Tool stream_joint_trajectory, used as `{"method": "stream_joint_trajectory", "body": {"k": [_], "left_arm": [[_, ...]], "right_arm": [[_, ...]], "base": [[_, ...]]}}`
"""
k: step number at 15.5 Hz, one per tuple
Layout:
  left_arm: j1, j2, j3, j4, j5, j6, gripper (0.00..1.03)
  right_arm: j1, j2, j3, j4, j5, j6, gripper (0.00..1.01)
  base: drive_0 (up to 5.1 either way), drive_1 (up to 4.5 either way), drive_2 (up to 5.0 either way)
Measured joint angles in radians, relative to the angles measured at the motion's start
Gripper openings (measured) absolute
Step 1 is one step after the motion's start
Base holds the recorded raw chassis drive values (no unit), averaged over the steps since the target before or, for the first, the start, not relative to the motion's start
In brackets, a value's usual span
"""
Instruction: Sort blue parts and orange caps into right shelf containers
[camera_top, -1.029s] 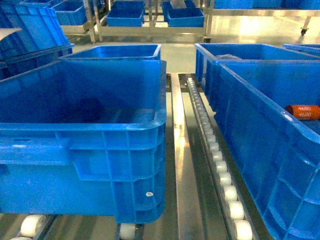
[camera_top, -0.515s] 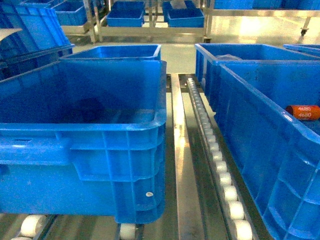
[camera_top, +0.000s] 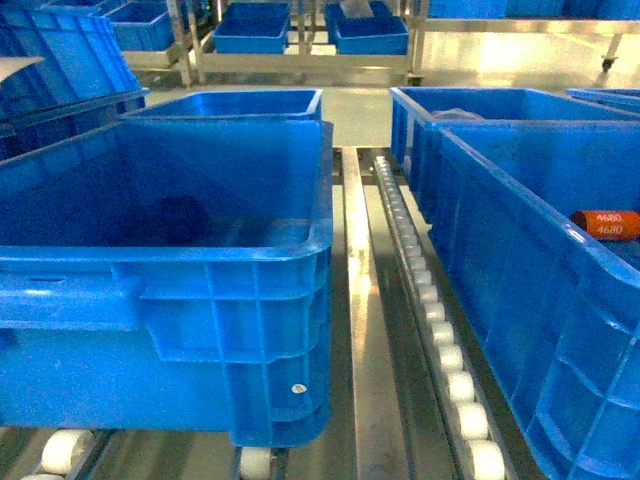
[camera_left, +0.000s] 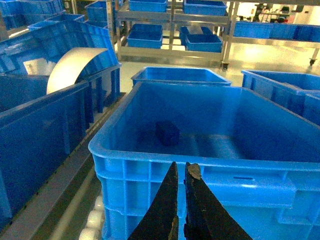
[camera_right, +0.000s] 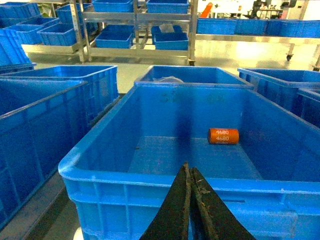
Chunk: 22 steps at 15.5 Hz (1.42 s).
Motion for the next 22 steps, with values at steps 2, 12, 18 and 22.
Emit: {"method": "stream_joint_trajectory", "body": {"k": [2, 12, 18, 22], "left_arm": [[0.000, -0.030, 0.000, -0.032, 0.000, 0.000, 0.02], [0.001, -0.213, 0.000, -0.227, 0.000, 0.003, 0.21], [0.001, -0.213, 0.000, -0.227, 0.000, 0.003, 0.83], [0.001, -0.213, 0.000, -0.227, 0.000, 0.004, 0.98]], "right_arm": [[0.000, -0.028, 0.000, -0.029, 0.000, 0.000, 0.02], [0.000, -0.198, 0.000, -0.208, -0.002, 0.000, 0.24], [0.000, -0.198, 0.000, -0.208, -0.002, 0.000, 0.88], [0.000, -0.198, 0.000, -0.208, -0.003, 0.000, 0.98]], "base": [[0.0, 0.00, 0.0], [0.0, 0.00, 0.0], [0.0, 0.00, 0.0], [0.0, 0.00, 0.0]]}}
